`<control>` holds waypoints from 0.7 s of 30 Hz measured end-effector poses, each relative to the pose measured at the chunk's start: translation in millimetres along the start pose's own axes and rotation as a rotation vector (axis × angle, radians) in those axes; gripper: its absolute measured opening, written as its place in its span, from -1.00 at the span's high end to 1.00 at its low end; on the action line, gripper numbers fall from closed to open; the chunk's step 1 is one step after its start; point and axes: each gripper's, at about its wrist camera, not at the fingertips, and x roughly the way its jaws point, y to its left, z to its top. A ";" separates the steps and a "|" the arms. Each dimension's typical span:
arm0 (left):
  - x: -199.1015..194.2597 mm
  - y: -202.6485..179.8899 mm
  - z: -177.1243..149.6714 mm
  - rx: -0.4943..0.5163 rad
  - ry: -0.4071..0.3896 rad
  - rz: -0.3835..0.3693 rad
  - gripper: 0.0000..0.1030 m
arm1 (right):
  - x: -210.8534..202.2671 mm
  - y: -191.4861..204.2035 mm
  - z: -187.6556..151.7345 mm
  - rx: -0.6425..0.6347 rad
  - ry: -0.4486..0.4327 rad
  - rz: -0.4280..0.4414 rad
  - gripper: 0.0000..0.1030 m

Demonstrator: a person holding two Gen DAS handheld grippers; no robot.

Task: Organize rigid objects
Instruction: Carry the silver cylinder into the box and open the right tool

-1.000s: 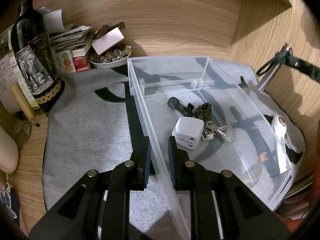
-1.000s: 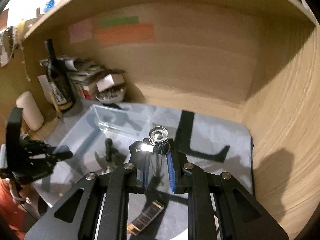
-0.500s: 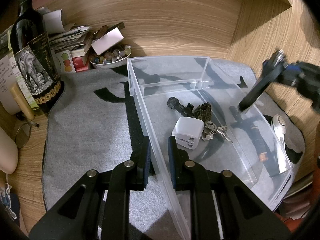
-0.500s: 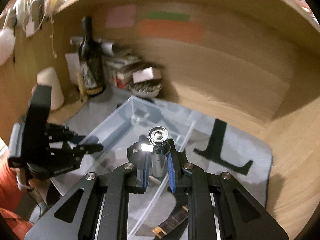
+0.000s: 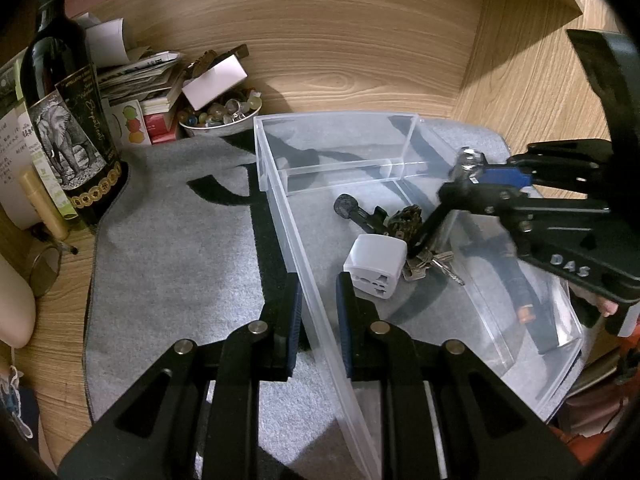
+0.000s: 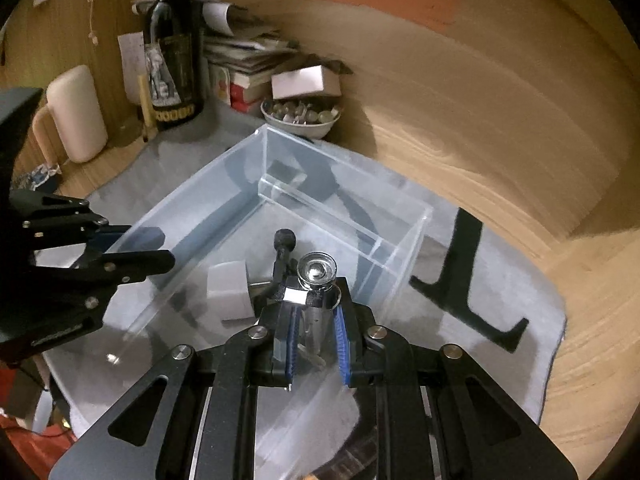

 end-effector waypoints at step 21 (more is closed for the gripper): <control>-0.3 -0.3 -0.1 0.000 -0.001 0.000 0.67 | 1.3 14.4 13.2 -0.001 -0.014 0.032 -0.02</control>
